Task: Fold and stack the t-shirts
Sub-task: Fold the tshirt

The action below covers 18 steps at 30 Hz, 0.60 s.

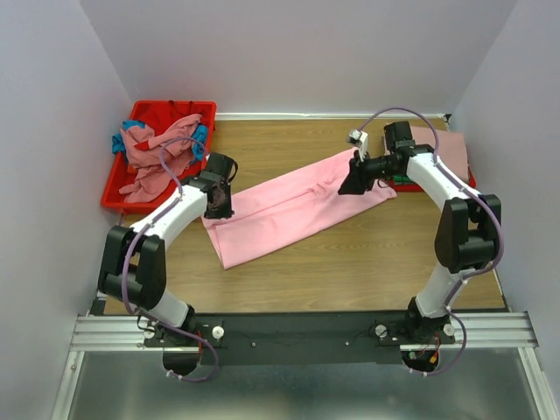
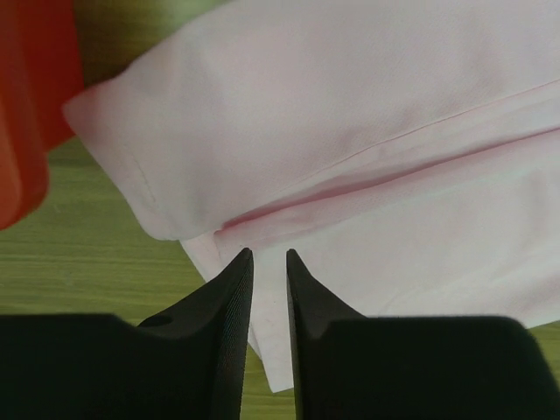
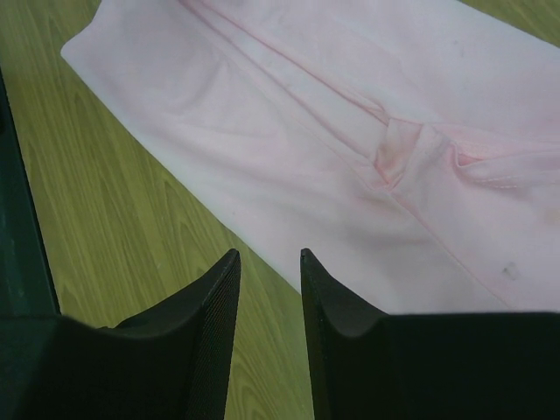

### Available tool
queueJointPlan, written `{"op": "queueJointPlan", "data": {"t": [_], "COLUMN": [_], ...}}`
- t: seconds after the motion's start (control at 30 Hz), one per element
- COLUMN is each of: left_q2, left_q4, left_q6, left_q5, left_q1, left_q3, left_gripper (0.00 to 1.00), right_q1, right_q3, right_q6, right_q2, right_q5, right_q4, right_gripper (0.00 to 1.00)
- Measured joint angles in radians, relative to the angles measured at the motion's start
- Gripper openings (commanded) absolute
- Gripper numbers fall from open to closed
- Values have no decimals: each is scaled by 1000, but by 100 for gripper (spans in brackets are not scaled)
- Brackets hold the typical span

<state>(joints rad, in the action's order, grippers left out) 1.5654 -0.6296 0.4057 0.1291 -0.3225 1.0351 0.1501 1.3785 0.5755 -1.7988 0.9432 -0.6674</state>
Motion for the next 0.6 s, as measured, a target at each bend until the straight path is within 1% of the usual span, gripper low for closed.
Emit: {"op": "queueJointPlan", "data": {"t": [0.17,0.2,0.23,0.3,0.33,0.37,0.4,0.47,0.5,0.53,0.6], "left_q2": [-105,-138,-153,-202,-228,-241,-269,-312,-351,-380,-438], "left_q4": [-5,-3,0,7,11,15,24,34,41,48,56], "left_q6": [-36,-47,-51,-64,-69,-73,-77,-85,-86,-86,-79], "left_q5": [10,10,11,19,26,32,47,70,84,90,91], "left_q1": [0,0,0,0,0,0,0,0,0,1,8], "left_q3": [60,72,77,93,100,103,103,103,103,103,106], "left_gripper": [42,44,45,48,50,52,59,67,71,71,71], "right_q1": [-25,-27,-27,-27,-27,-27,-27,-17,-4,15,109], "right_q3": [-13,-20,-24,-39,-47,-58,-65,-77,-87,-98,-118], "right_q6": [0,1,2,5,8,13,20,32,41,55,97], "right_q2": [28,36,40,56,64,73,78,86,93,101,117], "right_q5": [-5,-8,-9,-10,-10,-8,-3,2,0,-6,-39], "right_q4": [0,0,0,1,0,0,0,0,0,1,1], "right_gripper": [43,47,48,52,52,54,58,63,66,68,73]}}
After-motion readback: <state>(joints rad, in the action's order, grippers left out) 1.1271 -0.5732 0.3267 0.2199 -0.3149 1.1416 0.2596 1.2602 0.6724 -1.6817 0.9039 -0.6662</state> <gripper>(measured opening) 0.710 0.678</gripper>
